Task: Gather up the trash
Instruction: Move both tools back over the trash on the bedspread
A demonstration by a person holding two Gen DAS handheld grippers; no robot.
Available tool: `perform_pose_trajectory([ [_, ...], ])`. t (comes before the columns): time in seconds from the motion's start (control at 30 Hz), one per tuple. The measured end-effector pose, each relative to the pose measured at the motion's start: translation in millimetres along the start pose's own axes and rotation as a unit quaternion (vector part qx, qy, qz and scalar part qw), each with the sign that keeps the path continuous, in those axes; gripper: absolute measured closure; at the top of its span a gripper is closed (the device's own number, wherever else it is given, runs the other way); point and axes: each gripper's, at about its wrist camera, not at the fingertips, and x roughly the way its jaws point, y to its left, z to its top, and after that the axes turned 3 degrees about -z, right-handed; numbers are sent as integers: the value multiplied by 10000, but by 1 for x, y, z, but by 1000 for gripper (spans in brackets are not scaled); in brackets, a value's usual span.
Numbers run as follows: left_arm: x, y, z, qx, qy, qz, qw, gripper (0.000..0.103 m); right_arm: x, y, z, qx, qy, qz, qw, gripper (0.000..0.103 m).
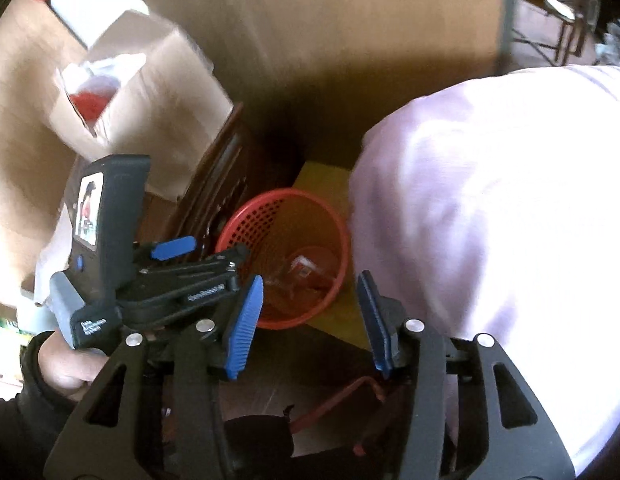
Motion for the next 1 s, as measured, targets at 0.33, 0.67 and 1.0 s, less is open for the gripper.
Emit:
perform_pose_trajectory([
  [0.33, -42, -82, -9, 943, -329, -159, 9949, 22, -89, -76, -38, 815, -956, -351, 9915, 42],
  [0.67, -74, -181, -26, 1776, -662, -522, 9805, 17, -154, -170, -101, 1952, -1642, -982, 9619, 39],
  [1.0, -88, -287, -51, 2540, -650, -992, 9599, 13, -219, -283, -183, 3497, -2159, -1700, 8956, 29],
])
